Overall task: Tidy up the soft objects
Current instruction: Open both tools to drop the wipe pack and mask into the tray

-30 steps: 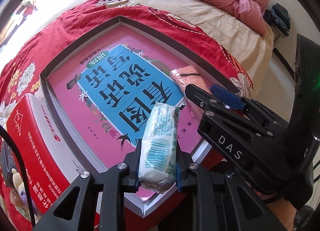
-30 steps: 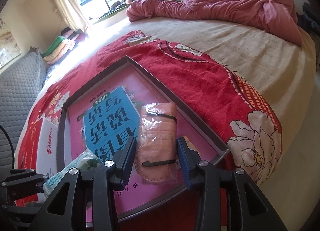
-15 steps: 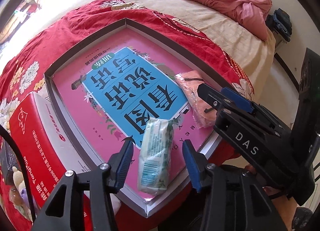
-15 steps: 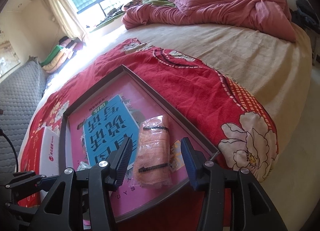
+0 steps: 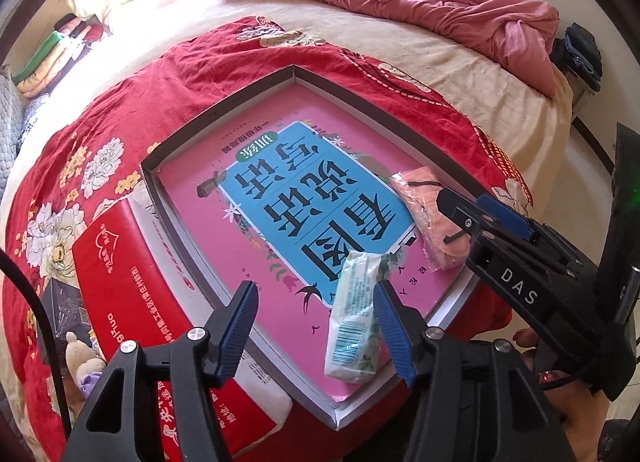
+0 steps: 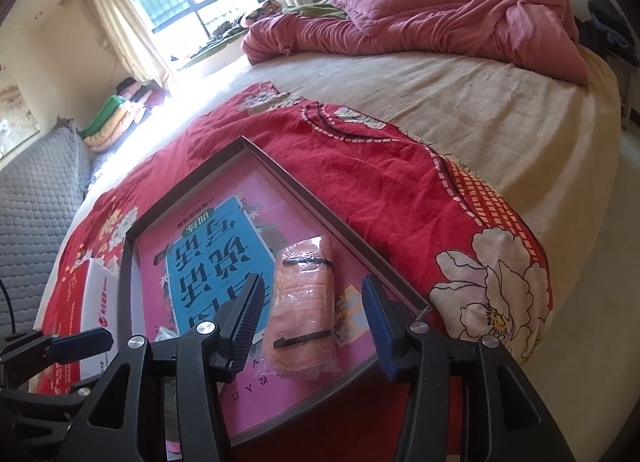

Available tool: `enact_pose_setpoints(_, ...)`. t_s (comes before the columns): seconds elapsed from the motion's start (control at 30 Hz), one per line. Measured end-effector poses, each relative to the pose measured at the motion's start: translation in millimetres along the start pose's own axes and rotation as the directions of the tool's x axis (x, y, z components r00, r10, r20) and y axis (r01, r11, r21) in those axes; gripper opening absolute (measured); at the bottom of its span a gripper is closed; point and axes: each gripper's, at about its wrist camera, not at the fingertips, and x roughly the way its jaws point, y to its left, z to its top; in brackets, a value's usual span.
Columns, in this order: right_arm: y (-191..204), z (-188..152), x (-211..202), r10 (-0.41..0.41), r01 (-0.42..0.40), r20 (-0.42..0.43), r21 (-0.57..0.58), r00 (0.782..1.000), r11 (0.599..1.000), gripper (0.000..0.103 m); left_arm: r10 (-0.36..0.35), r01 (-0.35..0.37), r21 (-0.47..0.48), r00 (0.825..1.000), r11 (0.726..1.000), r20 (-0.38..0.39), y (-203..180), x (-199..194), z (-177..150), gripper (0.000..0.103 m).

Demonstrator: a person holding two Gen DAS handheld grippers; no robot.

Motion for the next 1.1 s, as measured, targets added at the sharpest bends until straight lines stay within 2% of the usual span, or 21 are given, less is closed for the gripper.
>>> enact_pose_setpoints(0.27, 4, 0, -9, -0.028, 0.028, 0.023, -0.024, 0.999, 0.999, 0.056, 0.018, -0.016, -0.048, 0.999, 0.999, 0.04, 19, -16, 0, 0.064)
enact_pose_setpoints(0.47, 9, 2, -30, -0.035, 0.037, 0.073, -0.02, 0.997, 0.999, 0.057, -0.009, 0.014, -0.072, 0.997, 0.997, 0.07, 28, -30, -6, 0.065)
enact_pose_setpoints(0.57, 14, 5, -42, -0.036, 0.038, 0.111, -0.02, 0.993, 0.999, 0.06, -0.02, 0.027, -0.072, 0.996, 0.997, 0.091, 30, -38, -11, 0.069)
enact_pose_setpoints(0.63, 21, 5, -51, -0.039, 0.043, 0.131, -0.032, 0.991, 0.999, 0.068, -0.02, 0.028, -0.075, 0.994, 0.997, 0.111, 31, -45, -15, 0.073)
enact_pose_setpoints(0.83, 38, 8, -75, -0.03, 0.042, 0.179, -0.061, 0.983, 0.997, 0.07, -0.014, 0.029, -0.086, 0.987, 0.996, 0.162, 40, -65, -24, 0.079)
enact_pose_setpoints(1.1, 57, 7, -94, -0.023, 0.04, 0.19, -0.088, 0.982, 0.995, 0.072, -0.014, 0.034, -0.098, 0.98, 0.995, 0.199, 46, -83, -39, 0.081)
